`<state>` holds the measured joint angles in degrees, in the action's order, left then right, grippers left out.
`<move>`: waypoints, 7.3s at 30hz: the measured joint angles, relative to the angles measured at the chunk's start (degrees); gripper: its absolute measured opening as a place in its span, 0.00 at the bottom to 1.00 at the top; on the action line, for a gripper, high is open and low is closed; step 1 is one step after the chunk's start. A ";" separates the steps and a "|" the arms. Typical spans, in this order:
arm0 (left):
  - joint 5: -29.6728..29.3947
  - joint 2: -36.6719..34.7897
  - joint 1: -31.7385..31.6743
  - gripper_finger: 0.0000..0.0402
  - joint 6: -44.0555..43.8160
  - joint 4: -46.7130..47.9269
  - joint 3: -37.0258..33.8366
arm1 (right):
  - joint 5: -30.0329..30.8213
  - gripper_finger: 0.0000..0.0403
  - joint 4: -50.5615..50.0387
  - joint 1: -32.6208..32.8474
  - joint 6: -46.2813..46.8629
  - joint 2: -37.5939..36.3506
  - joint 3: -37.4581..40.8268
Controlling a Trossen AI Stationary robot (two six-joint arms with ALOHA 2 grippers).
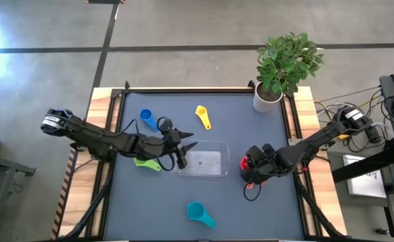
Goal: Nest measuring cups in basket
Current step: Stack the red measuring cup on top of the orange measuring cup, then stack the light blue measuring cup on top of the red measuring cup, then stack the green measuring cup on top of the light blue measuring cup
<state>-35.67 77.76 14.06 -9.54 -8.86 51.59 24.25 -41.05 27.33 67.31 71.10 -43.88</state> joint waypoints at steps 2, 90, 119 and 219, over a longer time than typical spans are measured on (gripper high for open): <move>0.09 0.00 0.00 0.39 0.00 0.04 0.00 | -0.18 0.02 -0.20 0.00 -0.44 -0.98 -0.33; 1.32 0.59 14.84 0.39 -7.50 16.15 4.11 | -13.09 0.55 22.50 6.84 -20.73 44.21 -38.33; -1.37 0.44 14.40 0.39 -5.98 15.29 4.11 | 8.93 0.31 -11.28 17.19 4.66 19.60 -31.33; 34.82 -2.36 -21.73 0.02 -16.28 61.99 -11.78 | 26.84 0.59 -5.19 19.17 -10.93 -4.27 -5.61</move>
<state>-0.84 75.39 -7.66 -25.82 53.12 39.81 51.09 -46.24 46.50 56.38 66.83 -49.50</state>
